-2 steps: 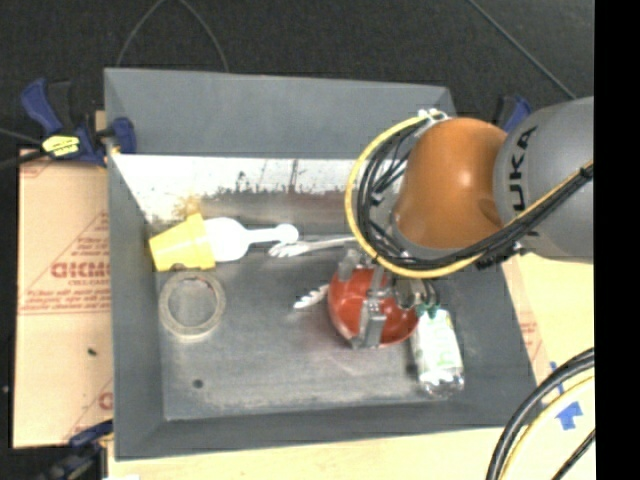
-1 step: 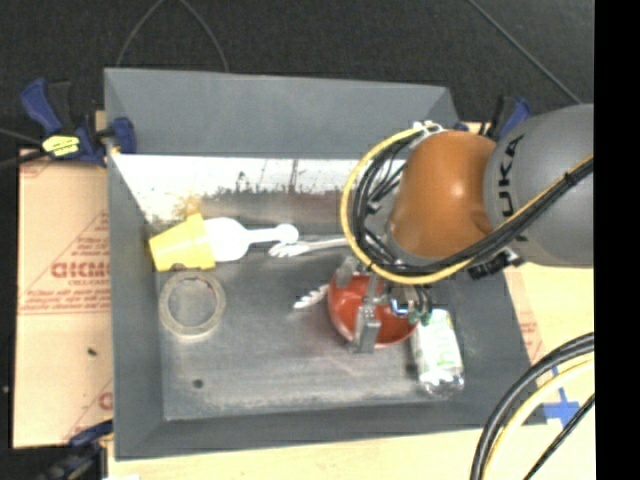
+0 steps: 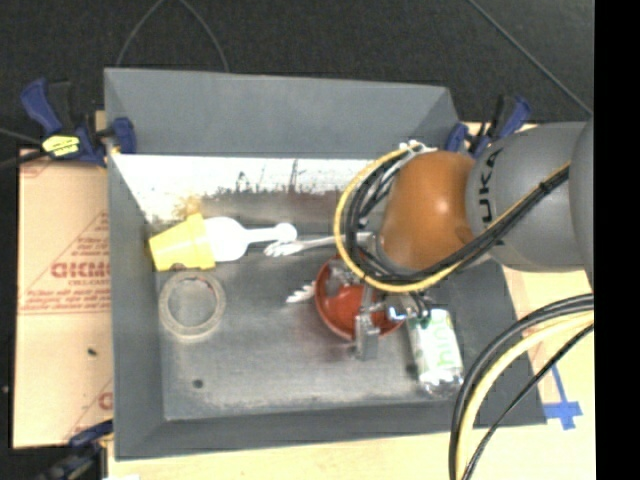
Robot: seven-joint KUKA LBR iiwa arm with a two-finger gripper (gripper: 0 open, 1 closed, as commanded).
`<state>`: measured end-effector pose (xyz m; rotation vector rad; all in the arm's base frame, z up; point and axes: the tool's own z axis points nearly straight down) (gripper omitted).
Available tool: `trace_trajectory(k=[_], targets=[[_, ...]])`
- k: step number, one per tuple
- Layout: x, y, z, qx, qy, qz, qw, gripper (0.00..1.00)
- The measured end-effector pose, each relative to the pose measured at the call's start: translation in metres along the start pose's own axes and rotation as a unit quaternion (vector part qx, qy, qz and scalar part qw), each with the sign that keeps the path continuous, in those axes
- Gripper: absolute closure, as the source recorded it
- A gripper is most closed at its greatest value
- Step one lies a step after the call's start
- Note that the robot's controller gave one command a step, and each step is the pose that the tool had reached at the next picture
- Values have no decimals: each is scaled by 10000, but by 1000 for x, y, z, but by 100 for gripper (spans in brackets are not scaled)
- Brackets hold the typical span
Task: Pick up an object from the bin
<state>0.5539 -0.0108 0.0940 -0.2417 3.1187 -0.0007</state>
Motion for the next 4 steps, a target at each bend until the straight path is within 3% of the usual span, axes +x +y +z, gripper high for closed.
trace_trajectory(k=[1, 2, 3, 4], targets=[[11, 16, -25, -3, -2, 1038, 9946, 100], [11, 16, -25, -3, -2, 1036, 9946, 100], [1, 15, -123, -8, 19, 1012, 9949, 100], [12, -4, -194, 1, 17, 1121, 9937, 100]])
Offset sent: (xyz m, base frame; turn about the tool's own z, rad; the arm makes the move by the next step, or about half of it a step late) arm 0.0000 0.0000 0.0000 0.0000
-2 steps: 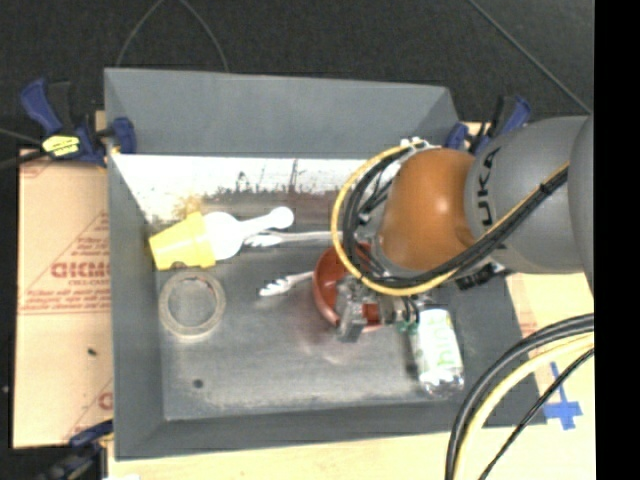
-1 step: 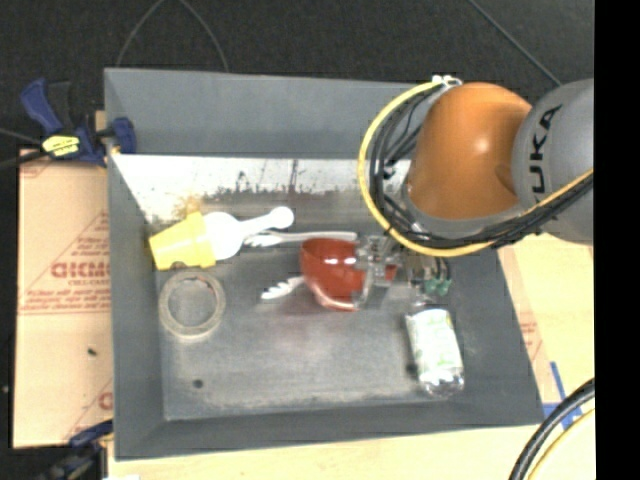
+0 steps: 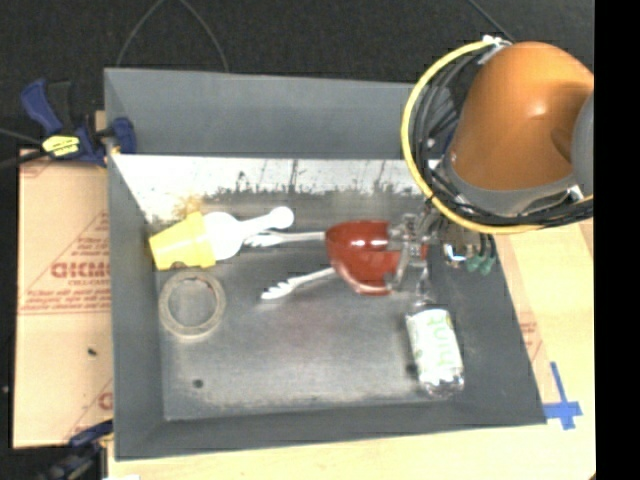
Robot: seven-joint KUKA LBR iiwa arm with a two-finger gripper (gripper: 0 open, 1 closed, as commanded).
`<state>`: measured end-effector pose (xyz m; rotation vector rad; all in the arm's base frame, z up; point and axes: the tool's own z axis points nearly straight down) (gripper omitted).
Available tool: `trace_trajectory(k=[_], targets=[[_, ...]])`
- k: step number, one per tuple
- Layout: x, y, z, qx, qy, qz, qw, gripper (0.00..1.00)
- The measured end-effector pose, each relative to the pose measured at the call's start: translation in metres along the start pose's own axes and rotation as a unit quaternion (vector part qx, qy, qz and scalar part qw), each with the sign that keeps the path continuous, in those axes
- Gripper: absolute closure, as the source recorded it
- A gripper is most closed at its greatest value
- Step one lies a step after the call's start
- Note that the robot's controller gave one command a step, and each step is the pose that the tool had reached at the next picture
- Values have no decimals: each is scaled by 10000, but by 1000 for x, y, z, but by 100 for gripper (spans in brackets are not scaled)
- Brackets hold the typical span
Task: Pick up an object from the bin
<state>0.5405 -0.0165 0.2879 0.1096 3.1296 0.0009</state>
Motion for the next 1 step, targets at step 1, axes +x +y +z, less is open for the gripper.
trace_trajectory(k=[1], targets=[[10, 23, 90, -8, 64, -35, 10000, 100]])
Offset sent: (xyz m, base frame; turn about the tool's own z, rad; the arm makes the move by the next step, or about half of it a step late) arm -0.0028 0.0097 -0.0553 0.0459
